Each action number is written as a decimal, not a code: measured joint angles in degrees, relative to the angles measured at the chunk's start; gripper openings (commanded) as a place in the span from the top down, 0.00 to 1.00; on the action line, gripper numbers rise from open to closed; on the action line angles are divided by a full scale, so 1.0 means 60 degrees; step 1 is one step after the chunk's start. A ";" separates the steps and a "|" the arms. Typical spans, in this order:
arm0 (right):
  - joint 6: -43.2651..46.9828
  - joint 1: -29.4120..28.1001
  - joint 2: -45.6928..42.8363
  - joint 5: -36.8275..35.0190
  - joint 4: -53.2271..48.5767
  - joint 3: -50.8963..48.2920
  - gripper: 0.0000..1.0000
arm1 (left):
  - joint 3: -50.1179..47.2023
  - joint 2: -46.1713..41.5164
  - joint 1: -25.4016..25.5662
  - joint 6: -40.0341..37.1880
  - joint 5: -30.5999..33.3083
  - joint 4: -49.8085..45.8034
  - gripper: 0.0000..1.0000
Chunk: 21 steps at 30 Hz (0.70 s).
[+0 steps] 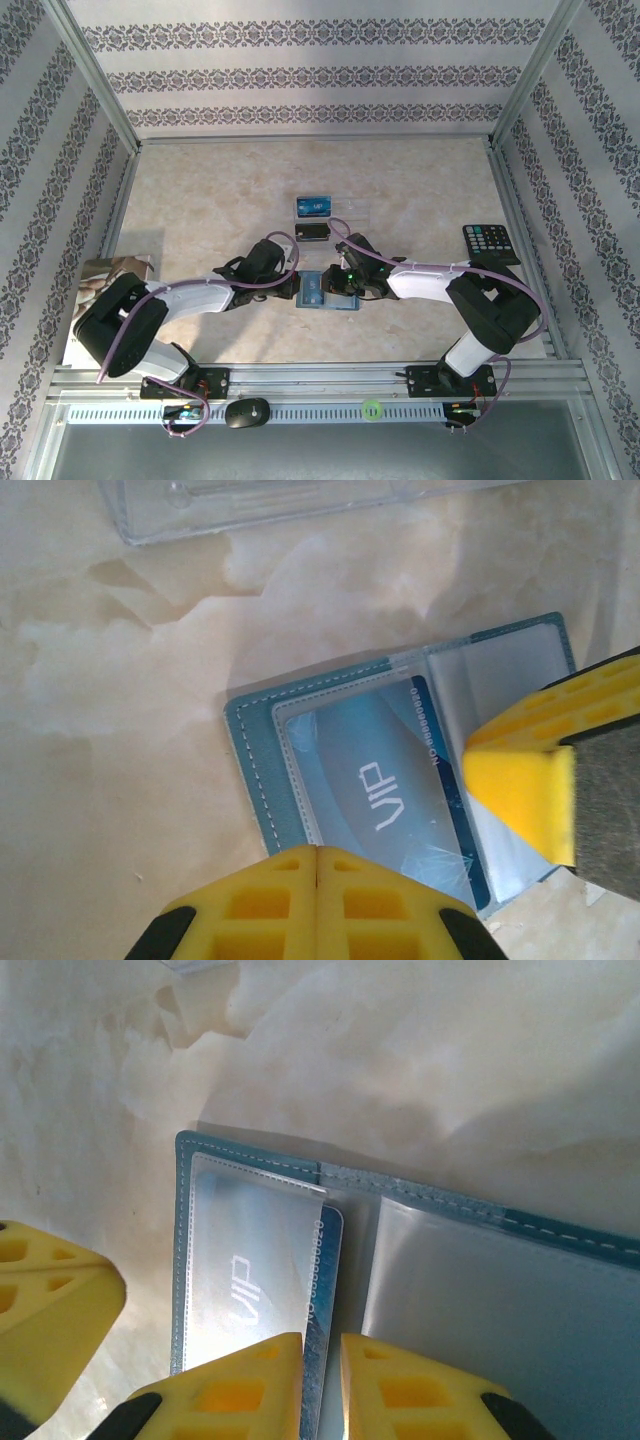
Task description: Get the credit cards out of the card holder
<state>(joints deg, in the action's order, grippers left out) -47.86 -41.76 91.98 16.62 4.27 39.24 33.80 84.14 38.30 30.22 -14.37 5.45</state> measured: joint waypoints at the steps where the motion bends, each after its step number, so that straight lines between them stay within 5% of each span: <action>1: 0.0000 0.0000 0.0000 0.0000 0.0000 0.0000 0.82 | 0.0000 0.0073 0.0000 0.0004 -0.0004 0.0018 1.00; 21: -0.0007 0.0000 0.0317 0.0255 0.0273 0.0004 0.84 | 0.0087 0.0783 0.0058 0.0011 -0.0084 0.0280 1.00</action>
<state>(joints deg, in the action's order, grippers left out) -47.90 -41.76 93.89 18.15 5.91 39.27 34.33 88.84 38.65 30.28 -14.87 7.14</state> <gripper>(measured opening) 0.176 0.063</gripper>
